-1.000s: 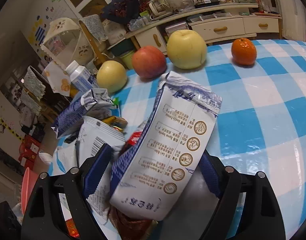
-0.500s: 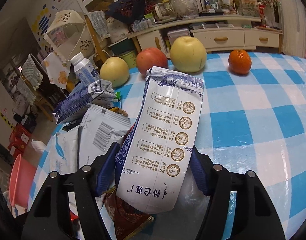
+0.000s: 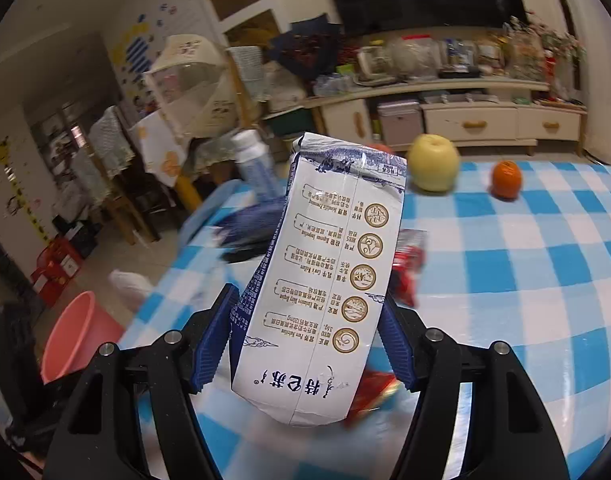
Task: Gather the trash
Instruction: 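Lift the red candy packet with the left tool while the right tool lifts the carton, then carry both items over the pink bucket and open both tools to drop them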
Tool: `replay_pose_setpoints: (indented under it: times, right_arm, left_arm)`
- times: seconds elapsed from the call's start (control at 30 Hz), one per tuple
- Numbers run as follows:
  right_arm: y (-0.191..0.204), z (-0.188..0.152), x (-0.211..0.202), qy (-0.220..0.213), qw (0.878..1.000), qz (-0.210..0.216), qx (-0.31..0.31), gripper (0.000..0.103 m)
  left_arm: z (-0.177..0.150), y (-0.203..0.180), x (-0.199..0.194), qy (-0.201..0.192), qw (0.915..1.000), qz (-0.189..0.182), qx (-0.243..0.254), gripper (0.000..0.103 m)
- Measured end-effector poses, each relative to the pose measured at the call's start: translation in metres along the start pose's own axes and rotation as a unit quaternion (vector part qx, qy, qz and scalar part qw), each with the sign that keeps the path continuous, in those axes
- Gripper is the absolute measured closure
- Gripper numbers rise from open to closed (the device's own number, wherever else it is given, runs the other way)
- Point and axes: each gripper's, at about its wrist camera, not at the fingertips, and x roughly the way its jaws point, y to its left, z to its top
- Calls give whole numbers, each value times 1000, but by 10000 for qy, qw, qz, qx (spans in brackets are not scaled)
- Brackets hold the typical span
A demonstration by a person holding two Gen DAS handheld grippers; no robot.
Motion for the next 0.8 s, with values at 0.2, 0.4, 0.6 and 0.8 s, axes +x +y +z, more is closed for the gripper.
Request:
replay_pose_setpoints:
  times: [0.2, 0.4, 0.6, 0.8]
  right_arm:
    - [97, -11, 24, 408, 9934, 1008, -377, 35]
    - [197, -20, 61, 823, 9754, 1911, -723, 35]
    - [281, -26, 102, 1112, 9616, 2223, -1161, 35]
    - [323, -42, 145, 1453, 9575, 2153, -1253, 33]
  left_arm:
    - [21, 53, -51, -813, 9927, 764, -457, 59]
    - [30, 139, -97, -1337, 9601, 1912, -1544, 59]
    - [23, 219, -121, -1448, 9135, 2582, -2791, 59]
    - [17, 261, -127, -1387, 8887, 2727, -3414, 56]
